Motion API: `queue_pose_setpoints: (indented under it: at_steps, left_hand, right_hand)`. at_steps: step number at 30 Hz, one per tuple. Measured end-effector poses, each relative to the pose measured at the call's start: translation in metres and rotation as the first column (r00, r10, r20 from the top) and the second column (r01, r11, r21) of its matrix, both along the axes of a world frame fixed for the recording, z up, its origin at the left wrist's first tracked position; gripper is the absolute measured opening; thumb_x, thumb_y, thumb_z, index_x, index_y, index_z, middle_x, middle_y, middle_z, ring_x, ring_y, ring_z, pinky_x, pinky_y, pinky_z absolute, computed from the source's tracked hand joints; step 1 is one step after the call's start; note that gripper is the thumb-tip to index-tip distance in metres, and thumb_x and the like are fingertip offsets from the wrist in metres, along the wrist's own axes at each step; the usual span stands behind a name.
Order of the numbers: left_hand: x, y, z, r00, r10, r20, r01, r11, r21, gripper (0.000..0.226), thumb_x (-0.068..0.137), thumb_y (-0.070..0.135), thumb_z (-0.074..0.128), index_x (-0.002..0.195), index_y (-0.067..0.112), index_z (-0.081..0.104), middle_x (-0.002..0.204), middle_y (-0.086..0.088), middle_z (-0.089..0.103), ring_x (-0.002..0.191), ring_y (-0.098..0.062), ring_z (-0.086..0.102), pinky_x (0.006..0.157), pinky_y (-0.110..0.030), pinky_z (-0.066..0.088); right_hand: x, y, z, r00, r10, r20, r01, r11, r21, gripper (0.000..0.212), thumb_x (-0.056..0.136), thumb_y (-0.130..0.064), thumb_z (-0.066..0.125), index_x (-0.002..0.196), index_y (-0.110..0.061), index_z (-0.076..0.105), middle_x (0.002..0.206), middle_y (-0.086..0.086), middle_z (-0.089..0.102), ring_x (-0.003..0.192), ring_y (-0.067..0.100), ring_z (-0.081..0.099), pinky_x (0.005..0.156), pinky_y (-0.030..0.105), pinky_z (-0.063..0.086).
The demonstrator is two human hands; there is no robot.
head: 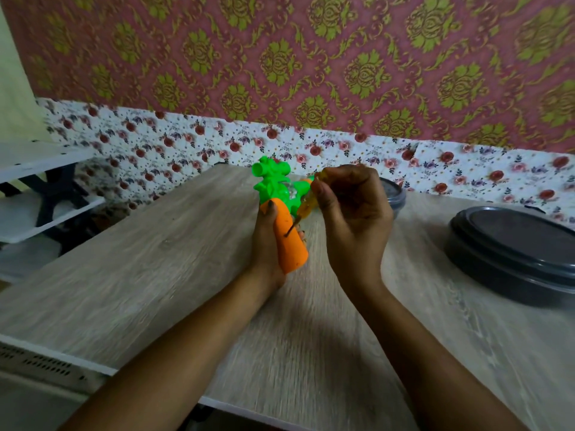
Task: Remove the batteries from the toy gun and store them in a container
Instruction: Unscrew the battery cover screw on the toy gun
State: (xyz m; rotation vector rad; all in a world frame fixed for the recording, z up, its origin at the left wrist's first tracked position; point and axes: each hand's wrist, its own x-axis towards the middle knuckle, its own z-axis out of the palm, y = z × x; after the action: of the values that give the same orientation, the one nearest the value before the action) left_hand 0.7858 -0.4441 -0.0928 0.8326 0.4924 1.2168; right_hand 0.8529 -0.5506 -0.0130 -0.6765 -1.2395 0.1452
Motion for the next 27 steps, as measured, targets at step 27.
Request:
queue_pose_setpoints:
  at_steps: [27]
  left_hand:
    - [-0.0007,0.0060,-0.0007,1.000,-0.017,-0.026,0.017,1.000,0.000,0.083,0.069,0.055,0.054,0.141,0.017,0.040,0.105,-0.010,0.059,0.066,-0.014,0.061,0.061,-0.025,0.050]
  right_hand:
    - [0.0036,-0.0029,0.0029,0.996,-0.093,-0.003,0.093,0.995,-0.029,0.023,0.080,-0.008,0.067,0.095,-0.023,0.057,0.086,-0.006,0.064,0.082,0.005,0.064,0.073,0.020,0.052]
